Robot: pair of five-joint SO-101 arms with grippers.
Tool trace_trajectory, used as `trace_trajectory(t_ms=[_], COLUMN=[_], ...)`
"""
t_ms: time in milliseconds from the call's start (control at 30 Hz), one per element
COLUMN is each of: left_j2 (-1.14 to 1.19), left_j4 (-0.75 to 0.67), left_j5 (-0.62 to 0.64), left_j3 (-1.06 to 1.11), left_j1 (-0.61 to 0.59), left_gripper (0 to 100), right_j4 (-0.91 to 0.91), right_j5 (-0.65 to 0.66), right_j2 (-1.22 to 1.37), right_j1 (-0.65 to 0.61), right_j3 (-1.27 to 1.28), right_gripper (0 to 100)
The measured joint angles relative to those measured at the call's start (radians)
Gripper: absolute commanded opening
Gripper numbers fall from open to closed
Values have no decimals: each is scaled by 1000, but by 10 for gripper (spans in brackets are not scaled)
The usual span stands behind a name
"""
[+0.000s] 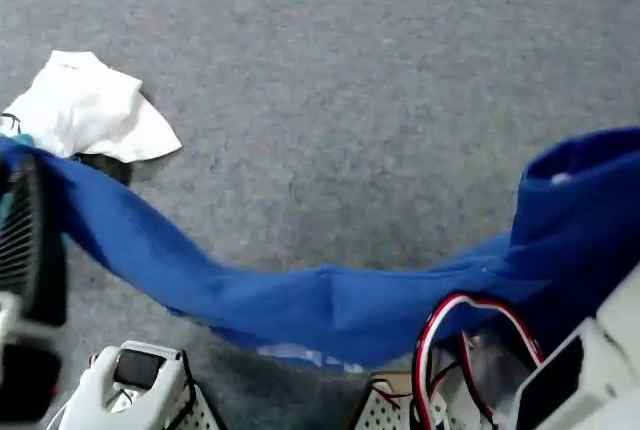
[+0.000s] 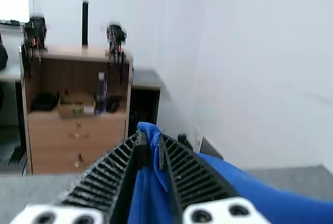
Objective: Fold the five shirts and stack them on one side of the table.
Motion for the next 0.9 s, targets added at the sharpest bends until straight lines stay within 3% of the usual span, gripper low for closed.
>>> trace_trajectory(t_ms=[133, 267, 367, 533, 667, 800, 900], left_j2=[-12, -14, -6, 144, 362, 649, 862], left_j4=[-35, -258, -555, -1246, -1692, -1717, -1606], left_j5=[0, 0, 0, -2, -2, -2, -2], left_j3=[285, 591, 872, 1353, 1416, 1234, 1016], left_j1=[2, 2, 3, 0, 3, -25, -28], left_gripper=[19, 19, 19, 19, 19, 19, 19], right_j4=[14, -12, -100, -339, -525, -624, -609], right_j5=[0, 3, 2, 11, 68, 81, 81], right_j2=[25, 112, 215, 410, 605, 763, 832], right_j1=[0, 0, -3, -51, -101, -129, -144], right_j3=[140, 350, 517, 766, 856, 861, 848], right_gripper=[1, 1, 1, 1, 1, 1, 1])
